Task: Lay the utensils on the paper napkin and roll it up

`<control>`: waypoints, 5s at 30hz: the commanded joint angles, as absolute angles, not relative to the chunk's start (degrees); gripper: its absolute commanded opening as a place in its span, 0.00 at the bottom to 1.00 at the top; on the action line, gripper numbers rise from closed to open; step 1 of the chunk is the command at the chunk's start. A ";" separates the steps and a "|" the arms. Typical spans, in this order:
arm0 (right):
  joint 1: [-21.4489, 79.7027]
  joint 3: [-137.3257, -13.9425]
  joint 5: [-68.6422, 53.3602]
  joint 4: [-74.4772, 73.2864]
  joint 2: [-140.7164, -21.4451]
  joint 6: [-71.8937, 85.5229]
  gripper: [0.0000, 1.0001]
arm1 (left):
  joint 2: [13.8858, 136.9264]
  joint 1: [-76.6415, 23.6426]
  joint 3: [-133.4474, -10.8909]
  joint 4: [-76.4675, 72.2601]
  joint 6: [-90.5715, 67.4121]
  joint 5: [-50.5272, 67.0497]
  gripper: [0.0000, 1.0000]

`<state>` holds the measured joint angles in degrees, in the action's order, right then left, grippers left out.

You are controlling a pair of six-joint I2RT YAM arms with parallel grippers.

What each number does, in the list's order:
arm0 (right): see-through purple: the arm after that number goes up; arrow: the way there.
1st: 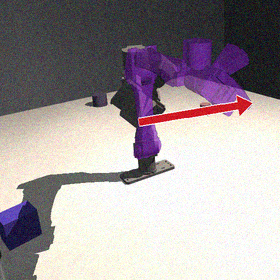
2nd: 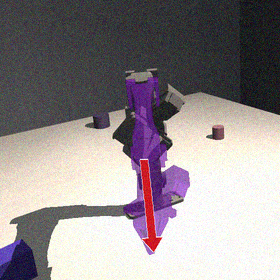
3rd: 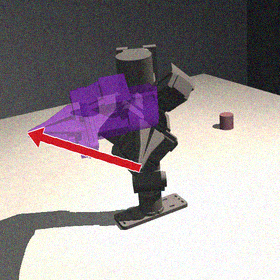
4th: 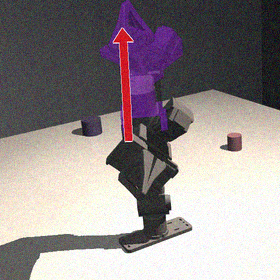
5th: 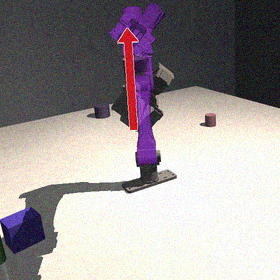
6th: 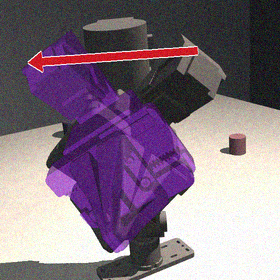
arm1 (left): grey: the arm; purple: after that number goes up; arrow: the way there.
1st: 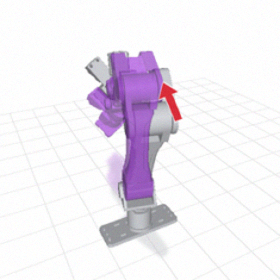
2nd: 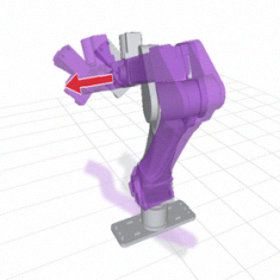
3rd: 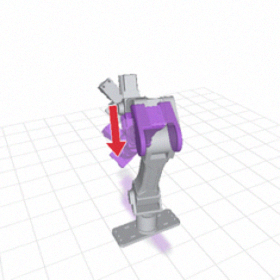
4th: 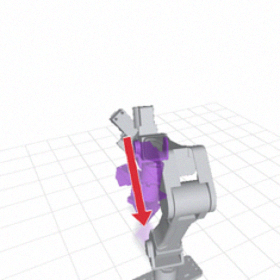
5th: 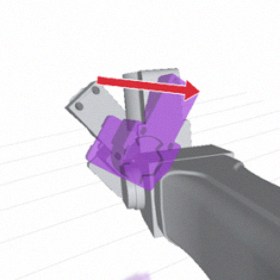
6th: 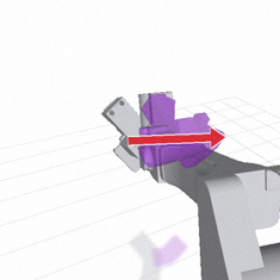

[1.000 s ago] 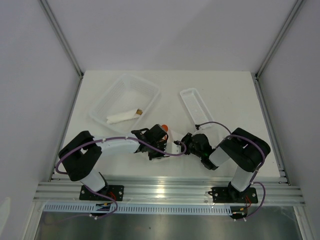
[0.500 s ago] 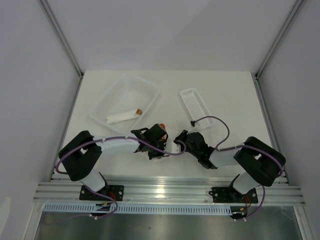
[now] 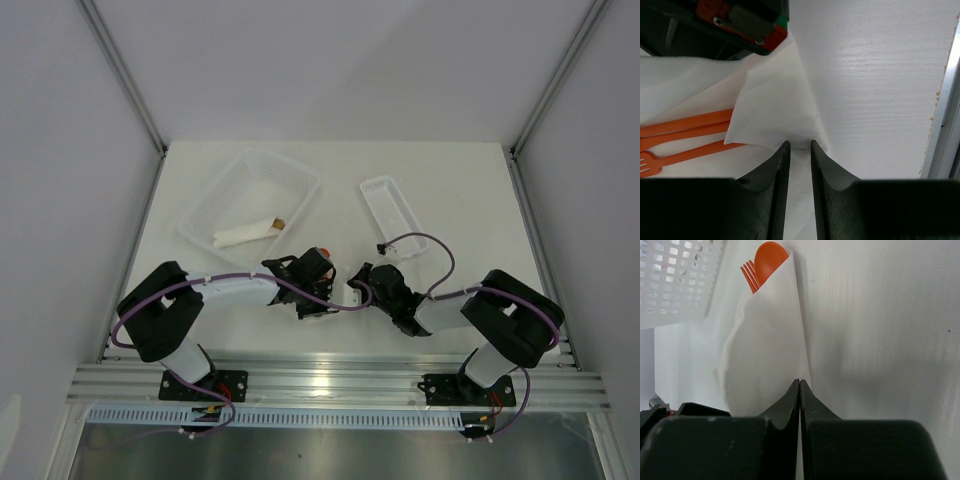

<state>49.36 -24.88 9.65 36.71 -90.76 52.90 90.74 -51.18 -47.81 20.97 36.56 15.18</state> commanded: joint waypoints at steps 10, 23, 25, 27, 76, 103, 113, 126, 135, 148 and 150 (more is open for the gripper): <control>52.38 -24.79 10.55 41.49 -91.06 51.24 0.00 | 91.67 -50.45 -48.60 20.48 38.14 13.98 0.27; 55.02 -24.17 14.68 34.98 -85.95 47.38 0.00 | 91.67 -50.19 -48.69 19.69 38.93 13.62 0.28; 55.81 -24.61 15.03 34.89 -86.22 47.11 0.00 | 91.76 -50.19 -48.87 19.77 38.94 13.54 0.28; 56.34 -24.43 14.77 35.15 -86.92 47.72 0.00 | 91.67 -50.19 -48.78 19.78 39.02 13.62 0.28; 57.57 -25.49 15.91 32.25 -96.33 52.56 0.00 | 80.25 -41.14 -54.13 28.30 30.17 19.51 0.20; 57.57 -25.23 15.12 34.63 -95.89 52.12 0.00 | 95.97 -38.94 -63.27 35.41 13.36 15.74 0.04; 57.57 -24.44 15.38 34.28 -94.49 51.86 0.00 | 100.46 -37.79 -64.16 39.11 11.25 15.65 0.05; 57.92 -25.22 14.50 32.69 -90.71 48.26 0.04 | 103.80 -37.79 -66.27 39.02 8.97 13.89 0.07; 58.27 -25.84 14.50 28.92 -83.85 43.95 0.13 | 105.21 -38.14 -66.45 37.54 7.82 13.62 0.08; 58.62 -21.79 6.96 36.55 -84.10 42.19 0.00 | 104.85 -38.67 -64.34 34.98 8.09 11.60 0.07; 58.62 -20.75 6.42 38.66 -85.60 44.02 0.00 | 105.03 -38.67 -64.34 34.98 7.74 11.95 0.07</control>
